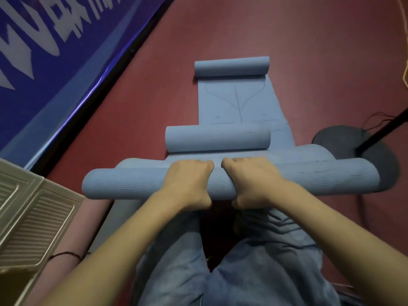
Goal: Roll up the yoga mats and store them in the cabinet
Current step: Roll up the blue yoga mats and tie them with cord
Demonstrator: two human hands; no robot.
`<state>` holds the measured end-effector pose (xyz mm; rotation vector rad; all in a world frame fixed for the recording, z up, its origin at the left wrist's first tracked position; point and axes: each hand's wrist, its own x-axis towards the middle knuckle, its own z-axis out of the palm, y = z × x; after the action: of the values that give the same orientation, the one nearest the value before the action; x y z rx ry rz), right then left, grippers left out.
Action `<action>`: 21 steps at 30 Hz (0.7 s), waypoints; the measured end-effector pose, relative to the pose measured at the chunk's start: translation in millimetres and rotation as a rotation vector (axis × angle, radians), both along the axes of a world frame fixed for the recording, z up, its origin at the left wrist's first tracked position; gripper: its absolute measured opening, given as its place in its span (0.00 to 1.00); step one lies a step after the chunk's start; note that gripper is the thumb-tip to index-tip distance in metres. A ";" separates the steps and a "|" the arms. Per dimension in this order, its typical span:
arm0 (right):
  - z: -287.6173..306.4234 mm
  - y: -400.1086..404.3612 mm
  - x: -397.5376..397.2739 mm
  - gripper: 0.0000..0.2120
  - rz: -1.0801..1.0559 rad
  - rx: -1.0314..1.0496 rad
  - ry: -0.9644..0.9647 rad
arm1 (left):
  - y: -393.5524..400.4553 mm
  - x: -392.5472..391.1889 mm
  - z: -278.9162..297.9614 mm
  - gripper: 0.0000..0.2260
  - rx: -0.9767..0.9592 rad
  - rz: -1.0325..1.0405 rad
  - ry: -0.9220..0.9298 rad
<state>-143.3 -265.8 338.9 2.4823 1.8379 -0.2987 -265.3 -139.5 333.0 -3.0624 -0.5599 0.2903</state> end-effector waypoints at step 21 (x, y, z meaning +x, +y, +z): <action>-16.5 -74.4 -80.1 0.26 0.087 -0.045 0.025 | -84.8 -82.3 -10.5 0.23 -0.157 0.001 0.025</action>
<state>-223.4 -340.2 322.4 2.3727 1.9193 -0.3647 -347.6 -224.3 322.5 -3.2034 -0.5628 0.3894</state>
